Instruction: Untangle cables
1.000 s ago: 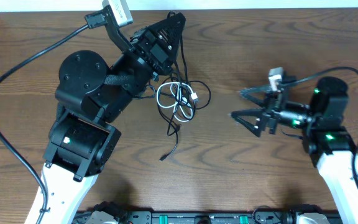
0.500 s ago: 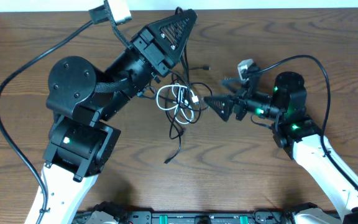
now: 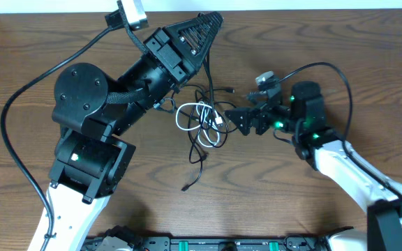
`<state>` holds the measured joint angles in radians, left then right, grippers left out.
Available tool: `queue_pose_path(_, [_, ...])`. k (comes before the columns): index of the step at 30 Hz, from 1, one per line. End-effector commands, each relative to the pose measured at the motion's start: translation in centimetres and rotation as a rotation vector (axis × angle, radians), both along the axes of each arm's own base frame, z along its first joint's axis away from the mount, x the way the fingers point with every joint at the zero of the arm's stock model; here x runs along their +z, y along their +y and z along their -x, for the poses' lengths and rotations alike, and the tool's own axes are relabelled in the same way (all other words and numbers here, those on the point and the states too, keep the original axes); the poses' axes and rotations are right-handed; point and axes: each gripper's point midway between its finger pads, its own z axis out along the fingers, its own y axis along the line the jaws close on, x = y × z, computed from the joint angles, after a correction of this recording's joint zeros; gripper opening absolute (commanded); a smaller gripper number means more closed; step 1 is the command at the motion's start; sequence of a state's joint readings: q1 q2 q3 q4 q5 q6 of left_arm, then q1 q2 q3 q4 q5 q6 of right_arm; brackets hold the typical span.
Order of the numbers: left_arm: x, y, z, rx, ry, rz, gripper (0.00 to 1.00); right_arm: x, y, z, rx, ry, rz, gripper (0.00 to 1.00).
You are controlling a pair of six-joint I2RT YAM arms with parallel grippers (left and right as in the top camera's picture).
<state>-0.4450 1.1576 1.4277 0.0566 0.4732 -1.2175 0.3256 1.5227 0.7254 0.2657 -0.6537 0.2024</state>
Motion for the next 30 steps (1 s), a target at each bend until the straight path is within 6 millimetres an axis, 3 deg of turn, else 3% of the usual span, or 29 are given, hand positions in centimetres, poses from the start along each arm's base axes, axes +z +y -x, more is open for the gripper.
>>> queue_pose_path(1, [1.6, 0.3, 0.9, -0.015, -0.035, 0.022, 0.08, -1.6, 2.0, 0.5, 0.055, 0.009, 0.018, 0.85])
queue_pose_path(2, [1.6, 0.3, 0.9, -0.015, -0.034, 0.022, 0.08, -1.8, 2.4, 0.6, 0.065, 0.010, 0.018, 0.77])
queue_pose_path(3, [1.6, 0.3, 0.9, -0.015, -0.034, 0.022, 0.08, -2.0, 2.9, 0.7, 0.077, 0.003, 0.015, 0.61])
queue_pose_path(4, [1.4, 0.3, 0.9, -0.015, -0.028, 0.018, 0.08, -1.7, 3.2, 0.7, 0.078, -0.007, 0.003, 0.35])
queue_pose_path(6, [1.1, 0.2, 0.8, -0.007, -0.039, -0.010, 0.08, -0.6, 3.2, 0.2, 0.056, -0.014, -0.035, 0.03])
queue_pose_path(9, [-0.6, 0.2, 0.3, 0.027, -0.057, -0.112, 0.08, 2.4, 2.5, -0.9, 0.001, -0.036, -0.111, 0.01])
queue_pose_path(13, [-5.7, 2.0, -2.0, 0.187, 0.051, -0.302, 0.08, 8.1, 0.0, -2.0, -0.070, -0.124, -0.174, 0.01])
queue_pose_path(16, [-10.2, 5.7, -3.8, 0.405, 0.182, -0.474, 0.08, 13.0, -2.2, -2.0, -0.113, -0.208, -0.211, 0.01])
queue_pose_path(20, [-15.5, 11.2, -4.3, 0.668, 0.368, -0.688, 0.08, 21.3, -5.2, -1.3, -0.173, -0.356, -0.274, 0.01])
queue_pose_path(22, [-17.2, 12.3, -4.2, 0.709, 0.423, -0.756, 0.11, 24.8, -5.8, -0.6, -0.179, -0.421, -0.296, 0.01])
queue_pose_path(24, [-18.7, 12.5, -4.2, 0.708, 0.466, -0.806, 0.22, 28.4, -6.0, 0.2, -0.172, -0.483, -0.315, 0.01])
queue_pose_path(30, [-22.6, 12.4, -4.5, 0.671, 0.571, -0.922, 0.35, 36.0, -5.2, 2.5, -0.115, -0.591, -0.390, 0.01])
